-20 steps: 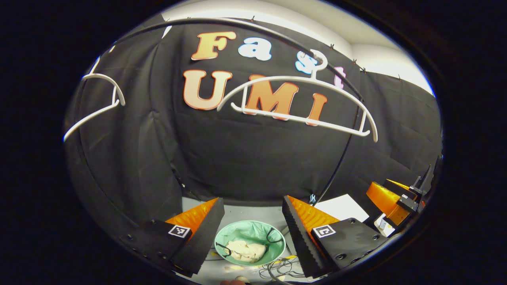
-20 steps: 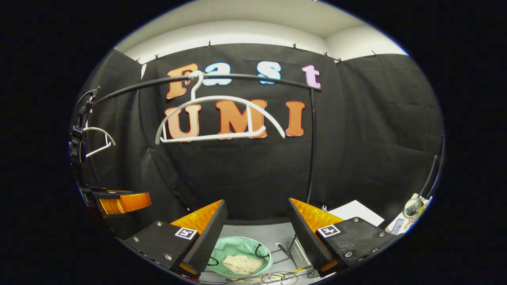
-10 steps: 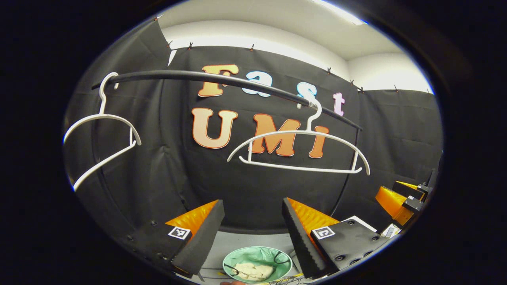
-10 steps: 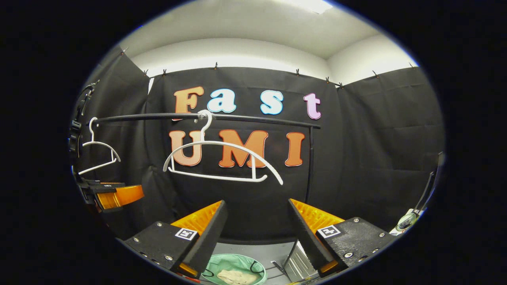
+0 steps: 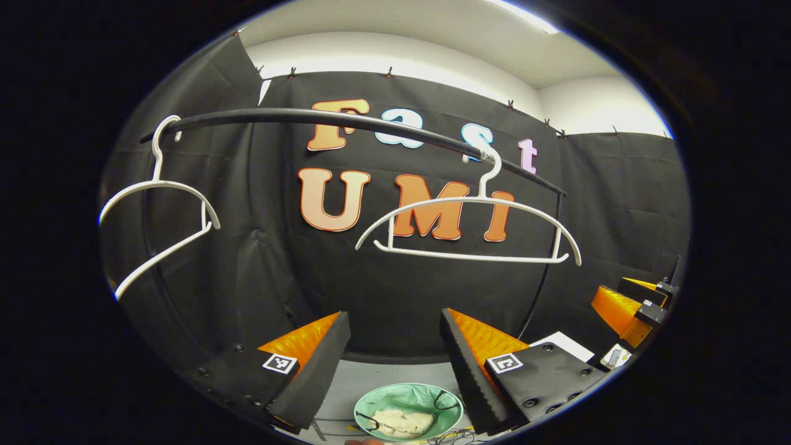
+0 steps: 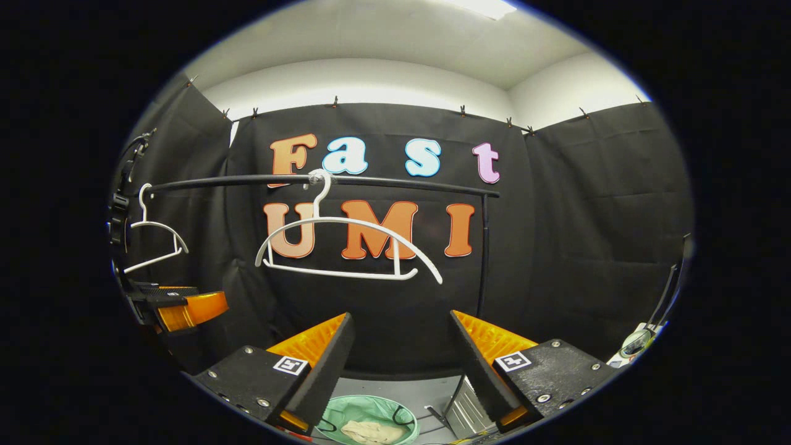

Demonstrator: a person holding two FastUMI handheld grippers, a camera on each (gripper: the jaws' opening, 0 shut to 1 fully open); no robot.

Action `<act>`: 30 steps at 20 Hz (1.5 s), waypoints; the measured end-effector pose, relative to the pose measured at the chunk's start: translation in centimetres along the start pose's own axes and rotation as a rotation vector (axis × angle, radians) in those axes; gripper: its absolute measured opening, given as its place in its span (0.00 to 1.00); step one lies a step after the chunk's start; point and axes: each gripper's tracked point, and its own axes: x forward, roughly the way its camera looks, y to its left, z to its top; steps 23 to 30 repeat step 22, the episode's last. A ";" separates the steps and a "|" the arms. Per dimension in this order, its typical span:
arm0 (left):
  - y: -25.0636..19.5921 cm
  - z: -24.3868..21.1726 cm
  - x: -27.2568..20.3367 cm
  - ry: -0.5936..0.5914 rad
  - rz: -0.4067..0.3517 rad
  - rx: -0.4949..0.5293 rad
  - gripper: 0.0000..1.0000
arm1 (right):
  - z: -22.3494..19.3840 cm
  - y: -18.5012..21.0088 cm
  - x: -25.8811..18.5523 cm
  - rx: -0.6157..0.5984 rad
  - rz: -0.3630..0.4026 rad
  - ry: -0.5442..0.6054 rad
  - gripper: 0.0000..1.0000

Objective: Grasp the clothes on the hanger with both hands and then place them into the laundry hamper below.

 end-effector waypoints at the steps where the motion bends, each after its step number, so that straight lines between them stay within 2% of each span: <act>1: 0.0 0.0 0.1 0.000 -0.001 0.001 0.96 | -0.1 0.0 0.1 0.001 0.000 0.002 0.95; 30: -0.1 0.1 0.6 0.014 0.000 0.009 0.96 | -1.4 -0.9 1.4 0.032 -0.008 0.032 0.94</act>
